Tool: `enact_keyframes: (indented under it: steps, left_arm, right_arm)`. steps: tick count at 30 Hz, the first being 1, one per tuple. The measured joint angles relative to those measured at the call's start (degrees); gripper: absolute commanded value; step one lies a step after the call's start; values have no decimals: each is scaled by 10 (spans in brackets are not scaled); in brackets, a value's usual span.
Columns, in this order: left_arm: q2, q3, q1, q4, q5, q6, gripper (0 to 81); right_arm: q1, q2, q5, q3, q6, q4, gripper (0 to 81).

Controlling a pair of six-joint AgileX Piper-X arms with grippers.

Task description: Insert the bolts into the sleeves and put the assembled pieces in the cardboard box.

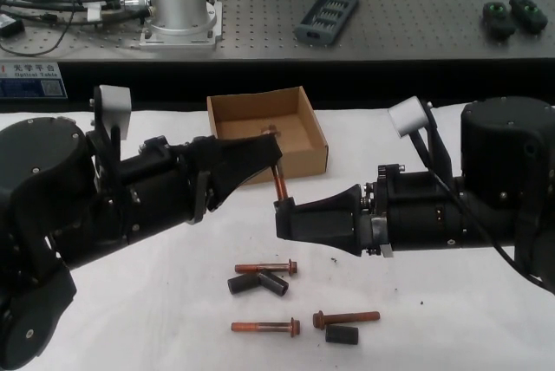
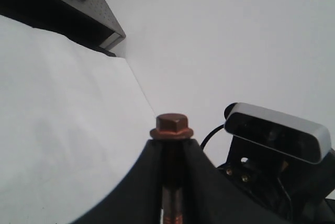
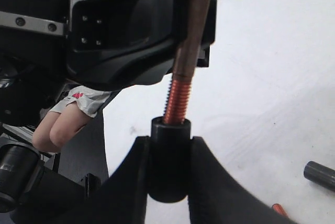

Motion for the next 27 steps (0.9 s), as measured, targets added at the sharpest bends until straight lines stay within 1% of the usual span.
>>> enact_keyframes:
  steps: [8,13,15,23,27]
  left_arm:
    - [0,0,0,0,16,8,6]
    - [0,0,5,0,64,46,6]
    - [0,-1,6,0,72,57,6]
    - [0,-4,6,-4,78,94,6]
    - [0,-4,6,-6,78,96,3]
  right_arm:
    - [-1,0,-10,0,0,0,70]
    - [-4,0,-23,0,6,-3,70]
    - [-7,0,-28,0,9,-5,70]
    - [-10,0,-32,0,12,-8,70]
    - [-11,0,-33,0,12,-8,70]
